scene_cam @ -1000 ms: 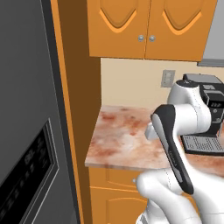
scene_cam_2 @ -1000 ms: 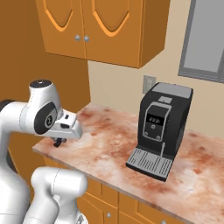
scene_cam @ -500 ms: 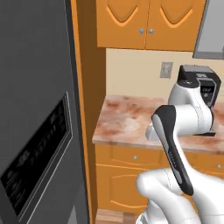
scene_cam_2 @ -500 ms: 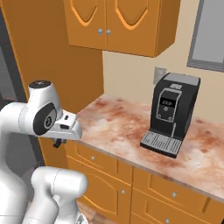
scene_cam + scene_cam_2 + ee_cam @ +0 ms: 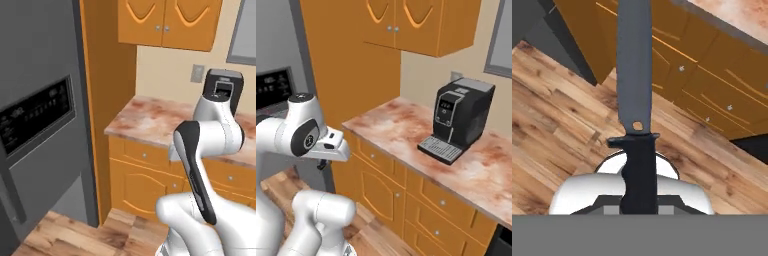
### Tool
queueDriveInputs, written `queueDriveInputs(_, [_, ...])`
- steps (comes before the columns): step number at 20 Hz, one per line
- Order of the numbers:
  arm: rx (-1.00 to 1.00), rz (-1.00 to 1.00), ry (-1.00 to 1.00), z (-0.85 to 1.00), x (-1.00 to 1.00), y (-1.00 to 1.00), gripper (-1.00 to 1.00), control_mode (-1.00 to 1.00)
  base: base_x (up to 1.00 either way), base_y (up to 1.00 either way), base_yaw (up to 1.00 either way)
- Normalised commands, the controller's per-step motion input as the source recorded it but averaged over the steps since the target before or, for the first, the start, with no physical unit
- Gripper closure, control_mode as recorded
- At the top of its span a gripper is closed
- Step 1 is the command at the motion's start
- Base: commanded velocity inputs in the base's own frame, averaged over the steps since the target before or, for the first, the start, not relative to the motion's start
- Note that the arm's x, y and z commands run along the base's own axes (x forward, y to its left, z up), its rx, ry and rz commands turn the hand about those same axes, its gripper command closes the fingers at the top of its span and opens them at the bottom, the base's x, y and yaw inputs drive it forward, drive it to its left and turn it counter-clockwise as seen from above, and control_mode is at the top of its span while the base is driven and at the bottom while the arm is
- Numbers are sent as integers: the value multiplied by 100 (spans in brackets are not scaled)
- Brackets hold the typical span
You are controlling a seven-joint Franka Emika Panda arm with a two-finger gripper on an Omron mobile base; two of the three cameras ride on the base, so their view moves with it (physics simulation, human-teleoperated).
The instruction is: Retrieve the butter from the fridge and place it on a plate on the dining table. Then retrieve the butter knife by the fridge and place it near the plate.
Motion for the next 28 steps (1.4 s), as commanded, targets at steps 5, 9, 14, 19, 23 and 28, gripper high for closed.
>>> queueDriveInputs(5, [0,0,0,0,0,0,100,100,-63,-72,65])
queueDriveInputs(9, [0,0,0,0,0,0,100,100,-67,-19,57])
queueDriveInputs(14, [0,0,0,0,0,0,100,100,-55,54,21])
queueDriveInputs(19, [0,0,0,0,0,0,100,100,-16,47,56])
queueDriveInputs(23, [0,0,0,0,0,0,100,100,-1,32,76])
queueDriveInputs(28, [0,0,0,0,0,0,100,100,-23,79,60])
